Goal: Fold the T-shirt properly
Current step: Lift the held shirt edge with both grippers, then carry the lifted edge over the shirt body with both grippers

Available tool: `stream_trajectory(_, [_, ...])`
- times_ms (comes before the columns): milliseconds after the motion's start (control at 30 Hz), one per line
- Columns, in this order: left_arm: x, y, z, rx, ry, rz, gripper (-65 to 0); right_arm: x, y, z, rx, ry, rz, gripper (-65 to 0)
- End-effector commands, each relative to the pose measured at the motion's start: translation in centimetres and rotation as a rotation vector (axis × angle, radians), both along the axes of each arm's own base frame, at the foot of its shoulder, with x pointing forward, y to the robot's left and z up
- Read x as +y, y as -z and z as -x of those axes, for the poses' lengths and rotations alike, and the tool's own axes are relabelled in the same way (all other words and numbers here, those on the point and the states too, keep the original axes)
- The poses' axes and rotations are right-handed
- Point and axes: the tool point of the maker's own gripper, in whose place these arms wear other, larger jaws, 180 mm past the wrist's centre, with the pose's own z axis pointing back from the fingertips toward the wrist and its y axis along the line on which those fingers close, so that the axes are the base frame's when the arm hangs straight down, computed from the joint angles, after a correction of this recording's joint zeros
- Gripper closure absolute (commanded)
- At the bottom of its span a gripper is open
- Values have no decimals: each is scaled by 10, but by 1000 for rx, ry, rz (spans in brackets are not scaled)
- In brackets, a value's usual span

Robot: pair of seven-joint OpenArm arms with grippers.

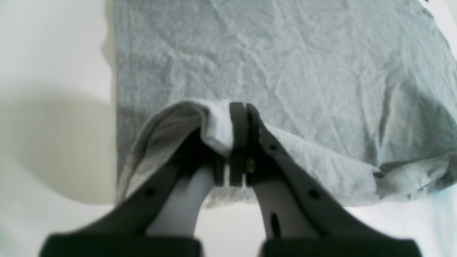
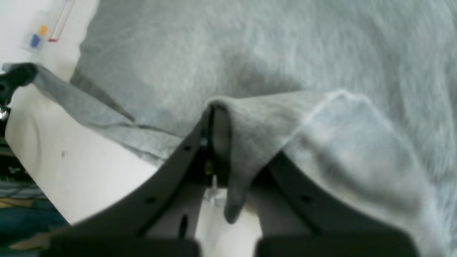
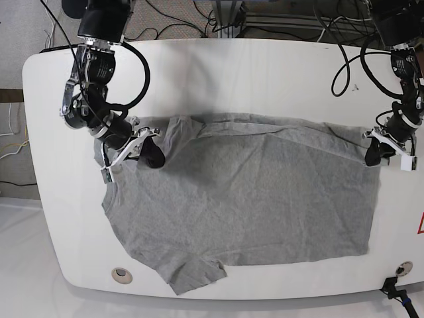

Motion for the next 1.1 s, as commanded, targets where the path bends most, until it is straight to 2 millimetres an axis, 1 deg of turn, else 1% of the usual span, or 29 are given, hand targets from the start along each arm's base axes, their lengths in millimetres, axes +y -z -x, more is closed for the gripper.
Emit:
stream_trajectory(0, [5,-27,-15,-85,1,-10,0,1,-17,-18,-59,-4,-21,0])
stream_trajectory(67, [8,-27,-18,-80,-1,-46,0,1,-21,-28,-70,1,-23,0])
stream_trajectory(233, [8,-29,-32,-81,-10,-122,0,-3,-14,-47,-66,-5,91,0])
stream_trajectory(367, [10,-32,-42,-79,-19,-181,0,-1,-7,-59,-71,2,105,0])
stream_trajectory(467, [12,-39,-48,-94,-23,-200,0,-6,-2,-62,-73,14,151,0])
stream_trajectory(567, [13,-48,-55,-118,-26,-201,0,-10,-4,-67,-84,21,188,0])
stream_trajectory(667, [14,-60,-61,-185,-39,-199,0,-13,-6,-70,-104,34,200,0])
stream_trajectory(700, [16,-57,-61,-181,-48,-199,0,-14,-7,-72,-118,42,206,0])
stream_trajectory(767, [24,-44,-60,-142,-85,-196,0,-17,-6,-73,-125,52,226,0])
stream_trajectory(867, [31,-36,-67,-115,-110,-187,0,-21,-1,-80,-112,61,228,0])
stream_trajectory(900, [33,-32,-68,-103,-116,-186,0,-22,3,-82,-97,63,223,0])
stream_trajectory(967, [35,-30,-72,-96,-122,-185,0,-23,3,-89,-99,71,212,0])
stream_trajectory(1000, [36,-29,-73,-98,-126,-188,0,-27,3,-92,-102,79,213,0])
stream_trajectory(1067, [39,-20,-72,-85,-135,-186,0,-30,2,-97,-104,86,210,0])
